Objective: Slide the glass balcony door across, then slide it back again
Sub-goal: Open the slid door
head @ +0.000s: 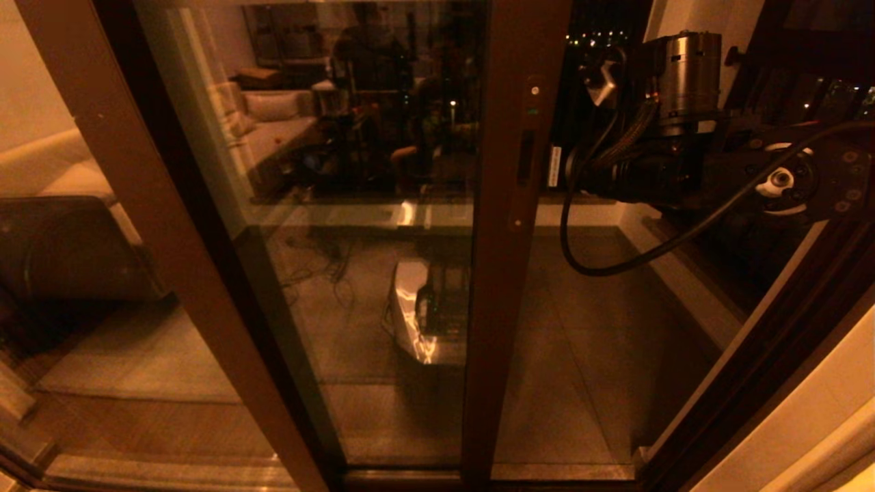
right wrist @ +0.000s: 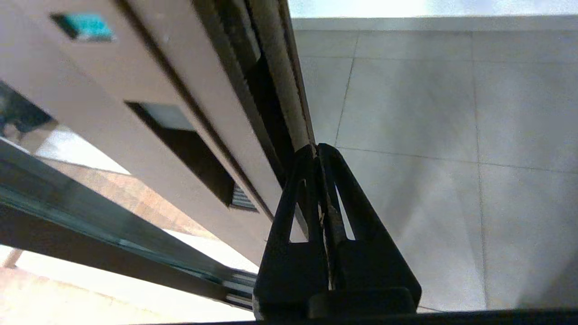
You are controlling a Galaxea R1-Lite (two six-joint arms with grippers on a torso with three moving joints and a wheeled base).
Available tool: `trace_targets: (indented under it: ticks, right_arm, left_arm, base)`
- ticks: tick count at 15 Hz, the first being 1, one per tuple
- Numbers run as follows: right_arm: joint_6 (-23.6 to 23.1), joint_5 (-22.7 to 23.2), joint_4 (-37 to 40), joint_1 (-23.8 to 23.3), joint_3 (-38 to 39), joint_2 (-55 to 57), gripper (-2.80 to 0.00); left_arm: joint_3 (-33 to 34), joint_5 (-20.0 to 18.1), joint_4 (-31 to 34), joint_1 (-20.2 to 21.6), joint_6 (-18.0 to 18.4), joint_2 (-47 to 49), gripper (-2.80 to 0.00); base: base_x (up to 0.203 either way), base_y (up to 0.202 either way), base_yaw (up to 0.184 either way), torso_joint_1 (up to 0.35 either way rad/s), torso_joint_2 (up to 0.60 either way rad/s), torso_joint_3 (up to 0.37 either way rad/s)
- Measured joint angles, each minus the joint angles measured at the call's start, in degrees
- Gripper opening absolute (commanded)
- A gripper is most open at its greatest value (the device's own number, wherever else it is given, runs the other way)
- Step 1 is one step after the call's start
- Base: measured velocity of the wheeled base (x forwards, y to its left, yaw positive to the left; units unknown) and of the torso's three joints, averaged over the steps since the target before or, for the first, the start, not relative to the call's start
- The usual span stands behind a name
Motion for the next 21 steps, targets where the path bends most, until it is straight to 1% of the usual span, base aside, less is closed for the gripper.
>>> trace_targets:
  ticks: [8, 12, 18, 21]
  right_arm:
    - [0.7, 0.0, -0.2, 1.8, -0.8, 0.6, -2.80]
    - [1.6, 0.1, -0.2, 3.4, -1.2, 0.9, -2.80]
    - [2.1, 1.1, -0.1, 4.5, -1.6, 1.3, -2.80]
    - [3.7, -0.5, -0.2, 3.8, 0.4, 0.2, -2.80]
  left_arm:
    - [0.0, 0.0, 0.0, 0.0, 0.0, 0.0, -2.80]
    - [0.0, 0.0, 0.0, 0.0, 0.0, 0.0, -2.80]
    - [0.0, 0.0, 0.0, 0.0, 0.0, 0.0, -2.80]
    - [0.0, 0.0, 0.0, 0.0, 0.0, 0.0, -2.80]
  base:
    - [0.000, 0.000, 0.000, 0.000, 0.00, 0.000]
    - [0.000, 0.000, 0.000, 0.000, 0.00, 0.000]
    - [0.000, 0.000, 0.000, 0.000, 0.00, 0.000]
    - [0.000, 0.000, 0.000, 0.000, 0.00, 0.000]
